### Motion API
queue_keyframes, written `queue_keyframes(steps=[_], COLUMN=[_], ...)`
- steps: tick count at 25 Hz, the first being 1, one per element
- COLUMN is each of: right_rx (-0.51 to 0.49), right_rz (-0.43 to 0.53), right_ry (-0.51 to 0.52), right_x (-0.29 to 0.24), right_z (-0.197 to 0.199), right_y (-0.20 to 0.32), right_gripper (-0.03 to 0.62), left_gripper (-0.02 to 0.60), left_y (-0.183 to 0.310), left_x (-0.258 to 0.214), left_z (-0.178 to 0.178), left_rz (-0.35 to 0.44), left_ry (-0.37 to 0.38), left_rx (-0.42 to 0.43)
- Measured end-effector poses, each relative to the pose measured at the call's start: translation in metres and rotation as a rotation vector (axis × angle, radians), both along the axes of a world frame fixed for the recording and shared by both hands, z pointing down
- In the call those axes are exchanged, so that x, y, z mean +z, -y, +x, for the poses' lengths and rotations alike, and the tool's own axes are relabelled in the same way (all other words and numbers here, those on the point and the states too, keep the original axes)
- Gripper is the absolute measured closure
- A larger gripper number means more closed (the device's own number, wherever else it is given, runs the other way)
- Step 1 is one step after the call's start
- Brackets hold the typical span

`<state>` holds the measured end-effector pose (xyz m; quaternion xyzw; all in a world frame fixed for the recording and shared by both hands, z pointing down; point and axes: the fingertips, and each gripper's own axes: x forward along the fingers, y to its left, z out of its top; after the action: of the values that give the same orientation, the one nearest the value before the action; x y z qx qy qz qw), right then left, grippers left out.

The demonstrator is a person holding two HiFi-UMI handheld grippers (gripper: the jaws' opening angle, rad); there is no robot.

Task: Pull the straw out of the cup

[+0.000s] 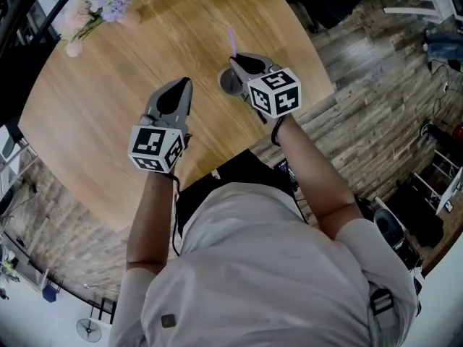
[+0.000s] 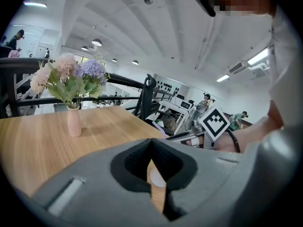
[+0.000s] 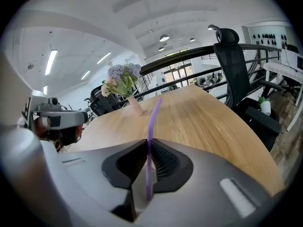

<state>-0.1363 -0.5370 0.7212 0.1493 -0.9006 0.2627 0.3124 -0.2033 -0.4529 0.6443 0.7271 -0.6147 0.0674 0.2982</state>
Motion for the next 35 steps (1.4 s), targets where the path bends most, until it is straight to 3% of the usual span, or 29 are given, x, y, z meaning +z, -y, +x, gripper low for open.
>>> queue_keyframes(steps=[9, 21, 35], right_rx=[0.017, 0.099, 0.185], right_rz=[0.035, 0.159, 0.324], right_ry=[0.025, 0.119, 0.185], right_x=[-0.022, -0.105, -0.200], right_z=[-0.003, 0.006, 0.026], right_y=[-0.007, -0.042, -0.149], right_gripper=[0.556, 0.556, 0.557], left_gripper=[0.577, 0.577, 0.577], left_y=[-0.016, -0.074, -0.175], left_x=[-0.014, -0.068, -0.140], left_z=[-0.011, -0.019, -0.006], left_rz=[0.024, 0.118, 0.223], left_ry=[-0.002, 0.030, 0.045], left_rx=[0.003, 0.028, 0.108])
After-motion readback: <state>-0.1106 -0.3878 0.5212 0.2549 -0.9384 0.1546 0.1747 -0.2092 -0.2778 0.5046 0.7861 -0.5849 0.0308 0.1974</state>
